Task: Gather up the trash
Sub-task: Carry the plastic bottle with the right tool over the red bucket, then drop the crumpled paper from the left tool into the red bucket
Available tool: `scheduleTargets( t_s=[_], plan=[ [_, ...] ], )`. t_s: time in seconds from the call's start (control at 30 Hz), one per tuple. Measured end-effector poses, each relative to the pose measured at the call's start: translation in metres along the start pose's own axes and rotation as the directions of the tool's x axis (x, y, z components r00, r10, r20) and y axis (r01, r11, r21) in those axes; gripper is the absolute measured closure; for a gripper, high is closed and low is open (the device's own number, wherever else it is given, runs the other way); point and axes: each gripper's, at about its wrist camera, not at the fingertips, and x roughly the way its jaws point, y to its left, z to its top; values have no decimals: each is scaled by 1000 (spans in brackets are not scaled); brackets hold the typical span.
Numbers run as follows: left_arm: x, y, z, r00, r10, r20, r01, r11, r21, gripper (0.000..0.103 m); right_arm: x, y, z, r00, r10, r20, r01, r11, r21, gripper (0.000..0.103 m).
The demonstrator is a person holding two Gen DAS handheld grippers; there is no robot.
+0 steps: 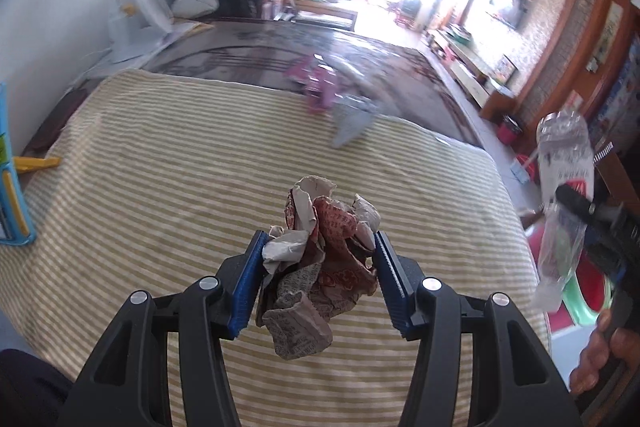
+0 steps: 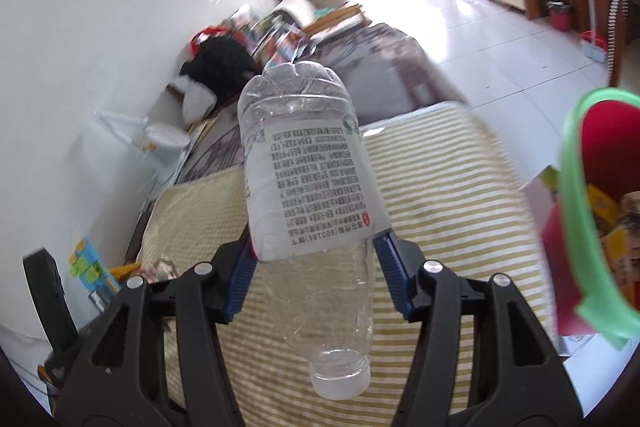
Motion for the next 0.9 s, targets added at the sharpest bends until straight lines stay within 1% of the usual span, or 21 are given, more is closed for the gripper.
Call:
scheduleTargets(
  t_s=[0.07, 0.13, 0.2, 0.23, 0.27, 0.37, 0.47, 0.53, 0.57, 0.6, 0.67, 0.7, 0.73, 0.77, 0.8, 0.83, 0.9],
  plan=[
    [2, -17, -4, 1000, -21, -10, 21, 999, 31, 52, -18, -15, 6, 997, -50, 52, 49, 999, 17, 48],
    [3, -34, -8, 999, -44, -19, 45, 997, 61, 52, -35, -31, 13, 988, -118, 99, 115, 993, 35, 48],
    [4, -48, -11, 998, -61, -26, 63, 994, 86, 52, -53, -48, 17, 967, -210, 146, 203, 977, 61, 48],
    [5, -54, -11, 997, -68, -30, 71, 993, 96, 52, -63, -59, 20, 952, -256, 166, 245, 966, 85, 48],
    [5, -61, -12, 996, -78, -34, 81, 991, 108, 52, -70, -69, 21, 940, -290, 178, 274, 955, 110, 48],
    [8, -85, -13, 992, -119, -50, 125, 983, 136, 52, -89, -99, 22, 907, -376, 192, 340, 920, 196, 48],
    [9, -113, -11, 983, -174, -56, 181, 969, 166, 52, -102, -126, 21, 886, -423, 188, 368, 890, 270, 48],
    [8, -138, -10, 969, -235, -72, 244, 953, 181, 52, -107, -135, 20, 865, -466, 183, 401, 864, 304, 48],
    [8, -147, -9, 964, -253, -79, 264, 947, 184, 52, -108, -139, 20, 855, -485, 182, 414, 851, 323, 47],
    [8, -159, -9, 954, -285, -91, 298, 936, 187, 52, -110, -143, 19, 846, -502, 182, 423, 838, 345, 43],
    [9, -188, -9, 927, -356, -120, 374, 906, 200, 52, -116, -151, 17, 824, -533, 190, 428, 807, 407, 11],
    [9, -206, -8, 908, -395, -141, 417, 884, 211, 52, -124, -156, 17, 809, -552, 204, 427, 789, 441, 9],
    [10, -218, -8, 896, -417, -154, 443, 870, 218, 52, -137, -162, 13, 783, -572, 245, 409, 770, 489, 9],
    [11, -233, -7, 881, -441, -170, 471, 853, 225, 52, -144, -164, 11, 765, -585, 269, 398, 759, 516, 8],
    [12, -245, -7, 867, -462, -185, 495, 837, 232, 52, -157, -166, 6, 729, -611, 309, 382, 738, 557, 8],
    [14, -261, -6, 850, -486, -204, 524, 817, 239, 52, -165, -169, 4, 706, -625, 332, 370, 725, 581, 7],
    [17, -285, -7, 824, -516, -232, 563, 789, 244, 52, -183, -173, -6, 652, -656, 380, 333, 699, 633, 7]
  ],
)
